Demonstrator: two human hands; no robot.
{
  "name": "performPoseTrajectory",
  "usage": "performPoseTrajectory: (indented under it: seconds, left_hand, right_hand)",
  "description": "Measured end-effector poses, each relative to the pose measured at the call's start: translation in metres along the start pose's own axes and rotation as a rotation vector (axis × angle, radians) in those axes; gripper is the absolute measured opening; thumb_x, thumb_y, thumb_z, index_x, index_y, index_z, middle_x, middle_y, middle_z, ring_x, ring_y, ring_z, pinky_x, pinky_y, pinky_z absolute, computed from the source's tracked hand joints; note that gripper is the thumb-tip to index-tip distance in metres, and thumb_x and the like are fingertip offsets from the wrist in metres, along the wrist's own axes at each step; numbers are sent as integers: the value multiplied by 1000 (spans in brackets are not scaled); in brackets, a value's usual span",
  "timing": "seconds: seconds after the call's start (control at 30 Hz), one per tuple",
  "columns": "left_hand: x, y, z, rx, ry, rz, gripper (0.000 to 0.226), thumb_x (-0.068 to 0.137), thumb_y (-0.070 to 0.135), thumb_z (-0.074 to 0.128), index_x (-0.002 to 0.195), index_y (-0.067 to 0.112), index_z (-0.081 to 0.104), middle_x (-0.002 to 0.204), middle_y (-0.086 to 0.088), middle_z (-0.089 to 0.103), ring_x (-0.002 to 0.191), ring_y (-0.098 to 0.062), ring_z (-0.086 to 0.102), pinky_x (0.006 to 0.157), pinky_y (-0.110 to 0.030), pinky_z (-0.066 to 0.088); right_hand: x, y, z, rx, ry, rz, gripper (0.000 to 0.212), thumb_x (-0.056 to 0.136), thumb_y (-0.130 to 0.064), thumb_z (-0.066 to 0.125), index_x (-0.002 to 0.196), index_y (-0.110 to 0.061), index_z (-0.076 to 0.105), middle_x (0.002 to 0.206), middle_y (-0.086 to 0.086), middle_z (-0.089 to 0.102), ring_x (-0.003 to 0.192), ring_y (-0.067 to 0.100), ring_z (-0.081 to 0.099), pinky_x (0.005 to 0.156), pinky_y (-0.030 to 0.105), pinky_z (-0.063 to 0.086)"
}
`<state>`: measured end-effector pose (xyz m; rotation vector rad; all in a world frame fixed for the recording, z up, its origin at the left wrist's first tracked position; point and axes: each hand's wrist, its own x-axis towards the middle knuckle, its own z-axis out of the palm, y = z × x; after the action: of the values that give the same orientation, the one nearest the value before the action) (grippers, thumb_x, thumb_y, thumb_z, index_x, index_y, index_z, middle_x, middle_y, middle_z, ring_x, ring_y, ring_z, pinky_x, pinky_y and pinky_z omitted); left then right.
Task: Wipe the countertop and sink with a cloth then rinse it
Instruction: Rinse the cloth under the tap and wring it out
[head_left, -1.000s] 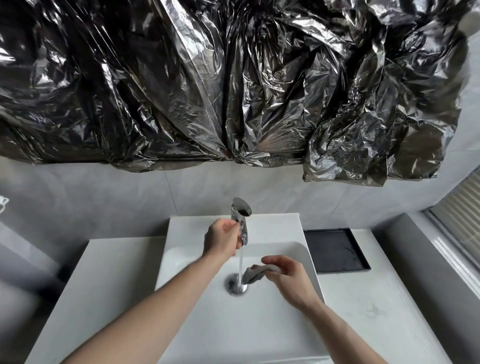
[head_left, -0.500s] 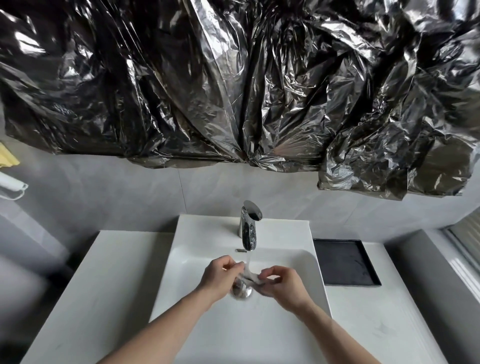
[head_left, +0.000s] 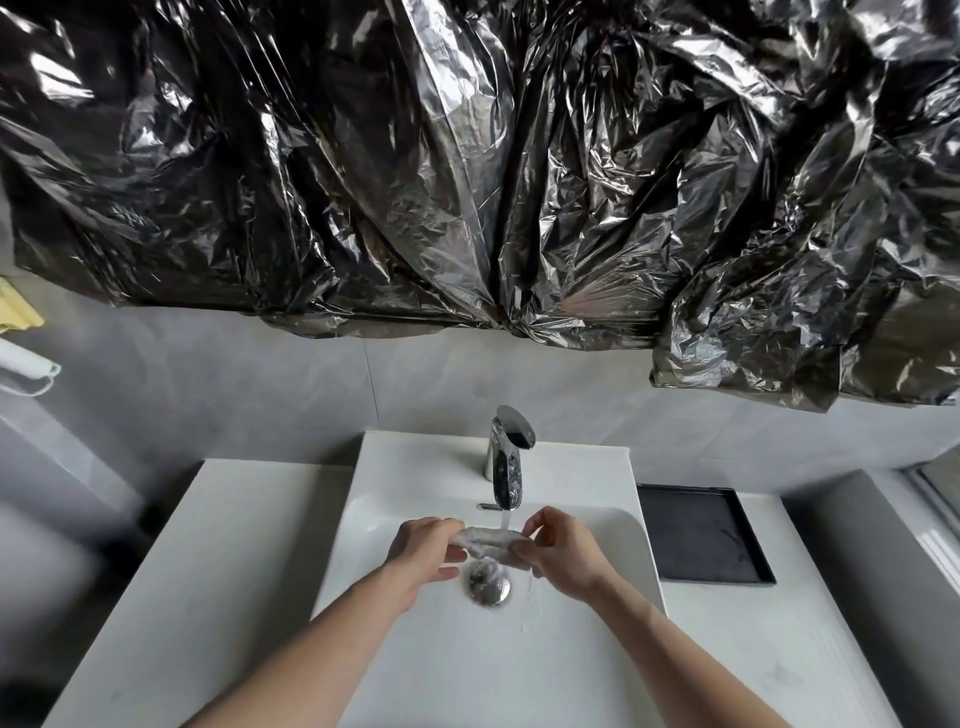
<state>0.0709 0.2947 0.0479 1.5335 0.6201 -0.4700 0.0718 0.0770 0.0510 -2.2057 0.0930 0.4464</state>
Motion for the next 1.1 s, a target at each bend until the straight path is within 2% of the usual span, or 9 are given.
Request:
performPoseTrajectory:
  seconds: [0.1,0.2,0.3,0.43,0.67,0.87,0.97,1.03,1.1]
  left_hand:
    - [0,0,4,-4,-10,20,20,83,10,74,67,8,61,70,-14,65,64,-25,71,73,-41,65]
    - [2,-2,6,40,0,71,40,83,24,81,61,14,50,71,-16,68,68,-25,72,71,-40,65]
    - [7,-4,-3,31,0,48,39,80,45,83,67,16,60,94,-9,79,92,-19,76,79,-37,63]
    - [3,-7,-4,-31,-196,-26,25,87,31,78,106,16,74,102,1,80,98,-15,76,94,-36,54]
    - [9,-22,-1,165,35,20,40,85,43,78,110,20,59,107,-6,69,83,-18,69,70,-30,63]
    - [8,-24,5,459,184,183,30,87,51,71,88,21,66,88,6,71,87,-20,69,81,-33,57]
    - [7,-24,5,556,259,271,27,89,50,67,84,24,59,91,7,64,89,-21,65,79,-33,52]
    - [8,-27,4,630,224,335,20,87,44,66,91,29,53,107,6,54,101,-20,59,83,-33,48]
    - [8,-30,6,704,70,397,36,77,40,70,106,33,49,120,9,51,113,-18,53,89,-33,47]
  right_hand:
    - [2,0,8,-212,-121,1,20,82,-39,73,94,-28,62,64,-5,75,59,5,63,59,26,48]
    - [5,5,11,-243,-66,12,13,79,-35,76,72,-31,67,63,-11,72,69,12,69,63,29,52]
    - [8,10,9,0,9,54,21,75,-32,87,73,-19,70,63,-5,74,56,15,63,55,28,48]
    - [9,9,9,46,-40,35,42,70,-58,82,75,-20,66,72,3,77,58,9,59,56,25,42]
    - [12,-1,13,277,109,36,41,79,-32,89,66,-19,52,65,-1,70,60,12,57,60,28,45]
    - [10,-7,16,245,258,50,40,76,-32,87,65,-17,51,56,5,62,50,11,49,49,23,39]
    - [7,-16,17,332,215,44,31,83,-15,78,70,-13,50,53,9,63,49,17,53,47,21,40]
    - [5,-20,17,454,125,52,30,89,-9,75,74,-12,50,55,5,59,49,15,49,49,22,39]
    - [5,-21,20,561,43,86,27,93,-8,74,78,-11,51,58,2,58,48,12,47,50,21,37]
